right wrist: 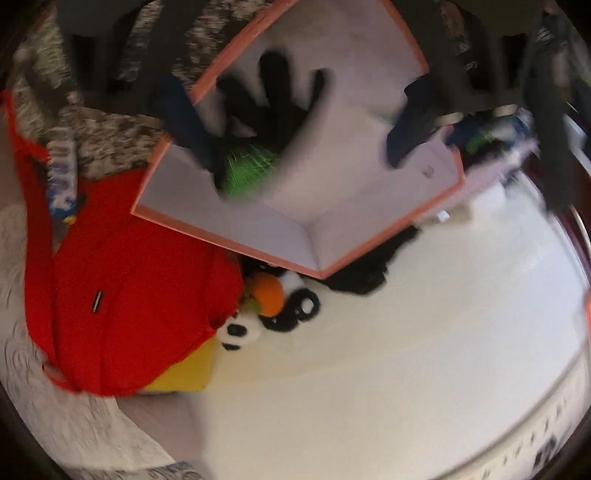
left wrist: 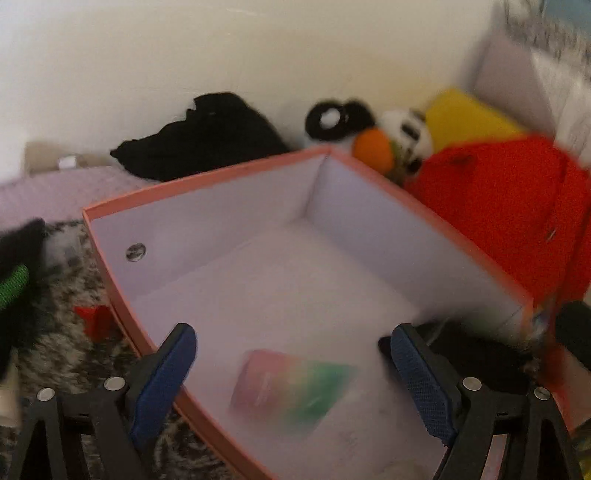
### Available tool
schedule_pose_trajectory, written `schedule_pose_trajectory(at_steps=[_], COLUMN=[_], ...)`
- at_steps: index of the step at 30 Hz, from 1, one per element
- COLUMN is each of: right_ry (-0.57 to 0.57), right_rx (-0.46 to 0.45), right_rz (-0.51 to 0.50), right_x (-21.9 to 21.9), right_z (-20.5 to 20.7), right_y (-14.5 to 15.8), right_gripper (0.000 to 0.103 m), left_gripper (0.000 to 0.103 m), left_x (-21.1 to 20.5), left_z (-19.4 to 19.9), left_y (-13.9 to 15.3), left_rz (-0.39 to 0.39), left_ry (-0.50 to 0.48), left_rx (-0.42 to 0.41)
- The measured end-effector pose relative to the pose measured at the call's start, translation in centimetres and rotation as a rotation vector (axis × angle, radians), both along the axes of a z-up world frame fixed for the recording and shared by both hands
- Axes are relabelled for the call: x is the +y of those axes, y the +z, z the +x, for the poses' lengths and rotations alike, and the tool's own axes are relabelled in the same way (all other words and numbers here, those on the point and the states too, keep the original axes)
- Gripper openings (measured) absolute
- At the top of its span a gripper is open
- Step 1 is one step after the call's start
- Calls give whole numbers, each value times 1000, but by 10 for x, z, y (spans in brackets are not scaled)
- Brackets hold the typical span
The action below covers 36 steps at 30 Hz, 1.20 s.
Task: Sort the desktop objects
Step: 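Drop the pouch from the left gripper and glove from the right into the box, then grasp the snack packet with the left gripper while right gripper grasps white pill bottle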
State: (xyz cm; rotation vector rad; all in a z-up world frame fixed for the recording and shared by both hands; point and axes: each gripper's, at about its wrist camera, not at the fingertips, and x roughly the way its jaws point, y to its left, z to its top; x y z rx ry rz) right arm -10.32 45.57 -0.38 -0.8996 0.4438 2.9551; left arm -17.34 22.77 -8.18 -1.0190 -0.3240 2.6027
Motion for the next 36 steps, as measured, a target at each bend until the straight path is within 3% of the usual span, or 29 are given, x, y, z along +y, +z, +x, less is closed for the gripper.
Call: schedule_pose_trajectory(at_steps=[3,5,8,10,12,14,18,20,24,30,36], right_ry=[7,63,247,351,424,489,560,568,595,568,525], right_rx=[101,158,205,220,228,231,193,144,56,-141,-252], right_rz=[34,38,14,3,3,12,71,103,138,208,141], right_x=[-15,-33,-81,-114,-141,-168,-214,-231,-262,-303,-315], right_z=[19,31,48,58,66,75,79,69,43,-11,-59], right_y=[17,24,32,34,32,29,11,-8,-48,-120,-167], right_gripper=[101,103,103,103,103,103,103,103,103,103,103], left_gripper=[98,100,102,102,102,102,102,102,102,102,102], left_x=[-26,-41,-69,-96,-132,-164,-223,-251,-275,-299,-280], left_z=[28,57,104,134,164,179,179,184,178,145,98], left_y=[17,34,46,51,54,51,33,17,-13,-56,-82], left_rz=[-75,-205,-389,-390,-254,-109,26,-20,-146,-107,-220], left_ry=[103,155,225,214,167,140,414,585,719,695,614], left_rx=[77,186,328,384,407,389,192,184,175,51,55])
